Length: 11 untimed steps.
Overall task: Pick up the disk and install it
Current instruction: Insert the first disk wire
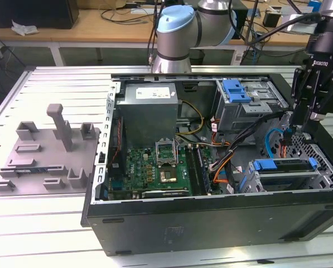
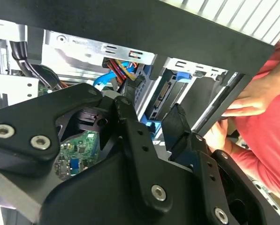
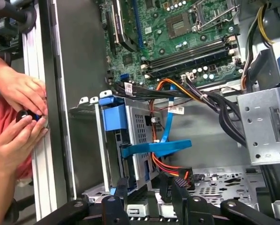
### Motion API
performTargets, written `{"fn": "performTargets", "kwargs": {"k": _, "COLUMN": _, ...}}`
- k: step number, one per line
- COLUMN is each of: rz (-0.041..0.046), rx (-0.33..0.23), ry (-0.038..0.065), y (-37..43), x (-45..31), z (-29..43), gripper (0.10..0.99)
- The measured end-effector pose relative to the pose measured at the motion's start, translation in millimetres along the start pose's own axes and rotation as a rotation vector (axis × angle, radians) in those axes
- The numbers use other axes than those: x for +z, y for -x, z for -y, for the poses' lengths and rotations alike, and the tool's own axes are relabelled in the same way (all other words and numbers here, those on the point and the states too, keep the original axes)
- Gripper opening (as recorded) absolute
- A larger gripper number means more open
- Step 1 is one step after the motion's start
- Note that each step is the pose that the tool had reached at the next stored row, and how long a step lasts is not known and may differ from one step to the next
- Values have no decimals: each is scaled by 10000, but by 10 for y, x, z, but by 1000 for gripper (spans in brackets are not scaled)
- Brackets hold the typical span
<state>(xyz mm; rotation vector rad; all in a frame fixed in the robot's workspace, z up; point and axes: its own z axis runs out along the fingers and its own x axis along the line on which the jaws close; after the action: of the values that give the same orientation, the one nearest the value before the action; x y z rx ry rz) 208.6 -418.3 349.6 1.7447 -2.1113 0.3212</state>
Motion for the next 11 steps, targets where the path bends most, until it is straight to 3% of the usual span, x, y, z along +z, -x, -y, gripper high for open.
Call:
{"fn": "performTargets", "kwargs": {"k": 4, "rz": -111, "rx": 138, "ry": 39, "y": 29, "x": 33, "z": 19, "gripper": 502}}
{"fn": "performTargets", "kwargs": {"k": 8, "rz": -370, "rx": 277, "ry": 42, "y": 63, "x": 51, "z": 30, "gripper": 502}}
{"fn": "performTargets", "kwargs": {"k": 11, "rz": -459, "rx": 343, "ry": 52, "y": 95, "x": 64, "z": 27, "gripper": 502}}
